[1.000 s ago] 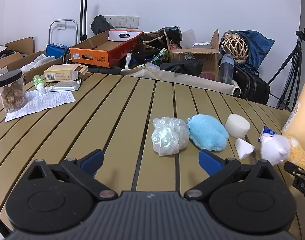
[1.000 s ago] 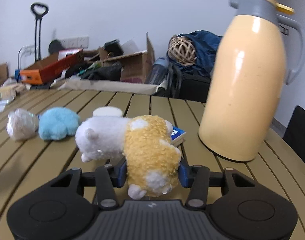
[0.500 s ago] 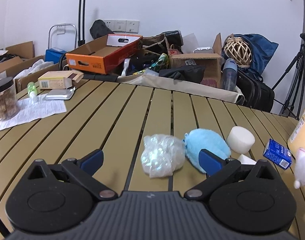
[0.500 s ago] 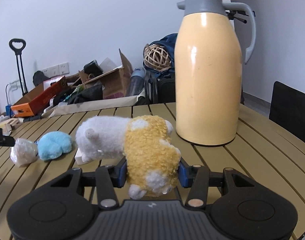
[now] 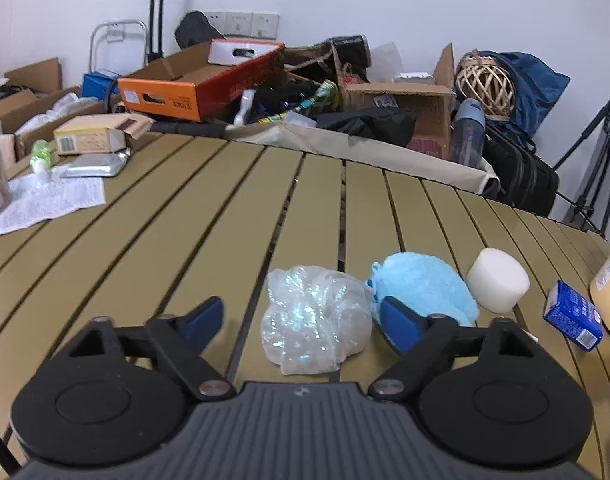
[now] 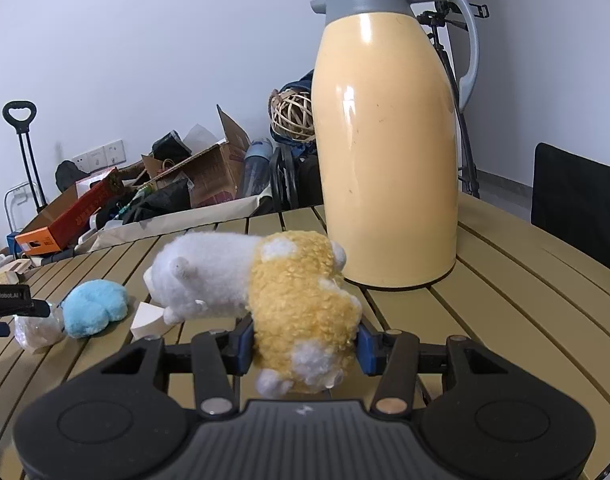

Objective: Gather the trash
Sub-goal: 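Grasp the clear plastic bag with the left gripper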

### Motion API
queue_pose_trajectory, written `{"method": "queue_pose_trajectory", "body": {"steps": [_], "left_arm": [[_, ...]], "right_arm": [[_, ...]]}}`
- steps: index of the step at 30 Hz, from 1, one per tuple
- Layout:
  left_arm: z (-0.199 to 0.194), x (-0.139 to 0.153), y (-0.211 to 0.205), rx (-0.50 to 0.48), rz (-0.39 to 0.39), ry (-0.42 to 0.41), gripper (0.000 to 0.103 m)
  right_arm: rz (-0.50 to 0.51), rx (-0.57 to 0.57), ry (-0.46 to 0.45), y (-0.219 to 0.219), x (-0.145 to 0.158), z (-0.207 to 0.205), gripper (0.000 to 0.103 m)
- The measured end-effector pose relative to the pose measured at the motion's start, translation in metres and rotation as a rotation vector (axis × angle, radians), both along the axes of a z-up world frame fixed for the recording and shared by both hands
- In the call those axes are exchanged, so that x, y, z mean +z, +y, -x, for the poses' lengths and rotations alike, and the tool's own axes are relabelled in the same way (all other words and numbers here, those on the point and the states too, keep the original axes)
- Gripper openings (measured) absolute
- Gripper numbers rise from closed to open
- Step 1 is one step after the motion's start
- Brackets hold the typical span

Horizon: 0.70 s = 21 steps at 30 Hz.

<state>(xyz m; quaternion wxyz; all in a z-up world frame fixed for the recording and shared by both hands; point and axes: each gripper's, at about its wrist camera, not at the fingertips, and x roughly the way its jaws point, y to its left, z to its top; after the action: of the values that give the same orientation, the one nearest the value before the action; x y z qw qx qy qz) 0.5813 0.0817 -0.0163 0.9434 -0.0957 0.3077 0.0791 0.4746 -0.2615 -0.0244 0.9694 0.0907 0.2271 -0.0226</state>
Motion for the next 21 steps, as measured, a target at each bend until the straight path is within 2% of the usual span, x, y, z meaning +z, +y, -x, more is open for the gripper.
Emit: {"method": "queue_pose_trajectory", "body": {"steps": [4, 10, 21], "left_arm": [[-0.005, -0.004, 0.002, -0.034, 0.033, 0.025, 0.059], [-0.005, -0.006, 0.004, -0.04, 0.052, 0.018, 0.046], [0.016, 0.006, -0.005, -0.035, -0.006, -0.048, 0.044]], "right_arm": [[-0.003, 0.0, 0.003, 0.0, -0.001, 0.0, 0.048], [-0.005, 0.006, -0.004, 0.003, 0.001, 0.002, 0.048], [-0.009, 0.038, -0.033, 0.009, 0.008, 0.014, 0.048]]}}
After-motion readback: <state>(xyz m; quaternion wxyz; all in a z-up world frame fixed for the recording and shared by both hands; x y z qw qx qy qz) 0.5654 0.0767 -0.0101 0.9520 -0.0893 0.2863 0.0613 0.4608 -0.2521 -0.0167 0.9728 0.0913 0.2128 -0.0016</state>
